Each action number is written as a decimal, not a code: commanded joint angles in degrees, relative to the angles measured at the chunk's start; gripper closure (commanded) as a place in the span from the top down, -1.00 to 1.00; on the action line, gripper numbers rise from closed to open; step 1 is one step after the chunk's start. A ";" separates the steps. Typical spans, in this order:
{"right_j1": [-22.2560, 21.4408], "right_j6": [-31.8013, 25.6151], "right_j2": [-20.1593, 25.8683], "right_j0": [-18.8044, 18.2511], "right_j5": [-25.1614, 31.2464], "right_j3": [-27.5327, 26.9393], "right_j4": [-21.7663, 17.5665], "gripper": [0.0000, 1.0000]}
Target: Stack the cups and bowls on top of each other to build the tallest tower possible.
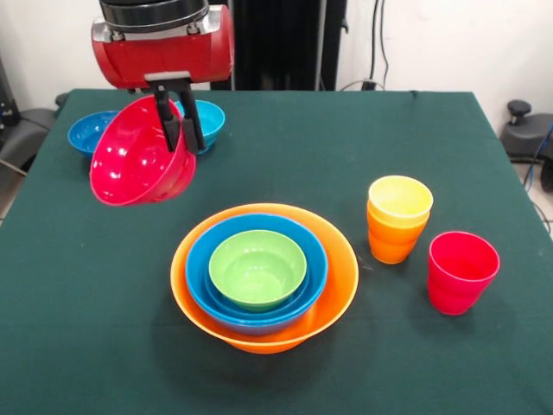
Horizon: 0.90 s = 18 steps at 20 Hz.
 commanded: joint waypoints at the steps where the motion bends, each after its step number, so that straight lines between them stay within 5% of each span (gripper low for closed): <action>1: 4.72 -5.44 -1.48 3.98 6.81 -4.07 -0.73 -1.00; 18: 4.34 -0.37 -5.11 9.33 3.88 -1.89 -1.86 -1.00</action>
